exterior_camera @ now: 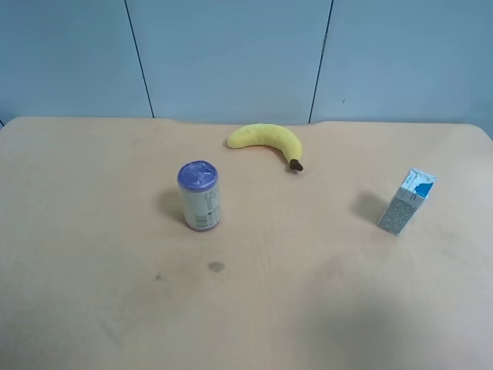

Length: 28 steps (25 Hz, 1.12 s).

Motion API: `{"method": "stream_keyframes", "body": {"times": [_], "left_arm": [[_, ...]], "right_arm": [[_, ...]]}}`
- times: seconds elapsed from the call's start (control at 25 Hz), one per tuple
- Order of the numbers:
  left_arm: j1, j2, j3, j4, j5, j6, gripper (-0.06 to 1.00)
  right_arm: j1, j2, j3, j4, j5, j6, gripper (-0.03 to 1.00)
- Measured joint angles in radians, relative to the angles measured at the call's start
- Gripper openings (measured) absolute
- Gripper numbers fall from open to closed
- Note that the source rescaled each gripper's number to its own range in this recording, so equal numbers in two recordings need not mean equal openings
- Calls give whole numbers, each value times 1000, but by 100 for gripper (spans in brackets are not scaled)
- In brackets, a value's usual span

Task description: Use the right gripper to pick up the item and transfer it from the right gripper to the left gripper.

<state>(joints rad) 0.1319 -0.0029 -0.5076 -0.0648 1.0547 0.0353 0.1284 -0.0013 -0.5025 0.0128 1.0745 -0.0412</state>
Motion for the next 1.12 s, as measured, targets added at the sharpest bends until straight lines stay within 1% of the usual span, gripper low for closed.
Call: {"method": "stream_keyframes", "body": {"times": [0.28, 0.48, 1.04, 1.12], "left_arm": [[0, 0, 0, 0, 0, 0, 100], [0, 0, 0, 0, 0, 0, 100], [0, 0, 0, 0, 0, 0, 100], [0, 0, 0, 0, 0, 0, 100]], "right_arm": [[0, 0, 0, 0, 0, 0, 55], [0, 0, 0, -13, 0, 26, 55], [0, 0, 0, -13, 0, 27, 55], [0, 0, 0, 6, 0, 27, 55]]}}
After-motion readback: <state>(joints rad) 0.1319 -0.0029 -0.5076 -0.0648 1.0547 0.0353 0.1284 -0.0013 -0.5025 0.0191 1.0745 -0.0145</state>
